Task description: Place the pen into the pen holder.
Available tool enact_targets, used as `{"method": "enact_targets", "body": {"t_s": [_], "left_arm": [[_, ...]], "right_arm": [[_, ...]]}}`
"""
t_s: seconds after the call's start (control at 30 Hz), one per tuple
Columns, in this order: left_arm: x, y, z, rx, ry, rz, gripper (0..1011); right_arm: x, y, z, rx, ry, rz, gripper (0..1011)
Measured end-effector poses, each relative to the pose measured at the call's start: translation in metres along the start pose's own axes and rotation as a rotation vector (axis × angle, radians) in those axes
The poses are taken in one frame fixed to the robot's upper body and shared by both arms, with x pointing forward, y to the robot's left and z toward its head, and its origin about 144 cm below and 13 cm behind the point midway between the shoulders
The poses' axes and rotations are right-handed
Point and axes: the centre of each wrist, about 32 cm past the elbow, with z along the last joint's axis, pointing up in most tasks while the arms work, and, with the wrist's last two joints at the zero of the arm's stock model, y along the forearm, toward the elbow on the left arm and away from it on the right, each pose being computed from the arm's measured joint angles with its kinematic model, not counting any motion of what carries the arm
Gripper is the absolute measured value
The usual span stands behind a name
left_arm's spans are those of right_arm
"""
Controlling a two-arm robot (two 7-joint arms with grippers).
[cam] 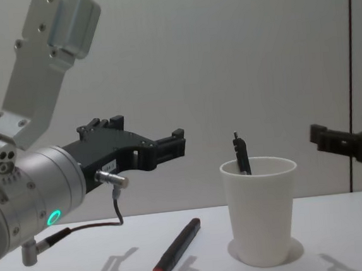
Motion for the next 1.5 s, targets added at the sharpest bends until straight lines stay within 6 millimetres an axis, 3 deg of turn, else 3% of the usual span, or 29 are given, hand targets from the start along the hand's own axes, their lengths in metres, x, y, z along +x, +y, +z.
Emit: {"method": "enact_targets", "body": {"t_s": [0.27,1.0,1.5], "left_arm": [[0.0,0.0,0.0,0.0,0.0,0.0,1001],[0.0,0.001,0.001,0.005,0.006,-0.003,1001],[0.0,0.019,0.01,0.081,0.056,-0.034,1001]], "right_arm": [[-0.003,-0.013,0.007,-0.031,-0.019,-0.038,1001],[-0.004,-0.014,0.007,-0.034,-0.021,-0.041,1001],[-0.004,-0.014,0.007,-0.034,-0.021,-0.041,1001]]}}
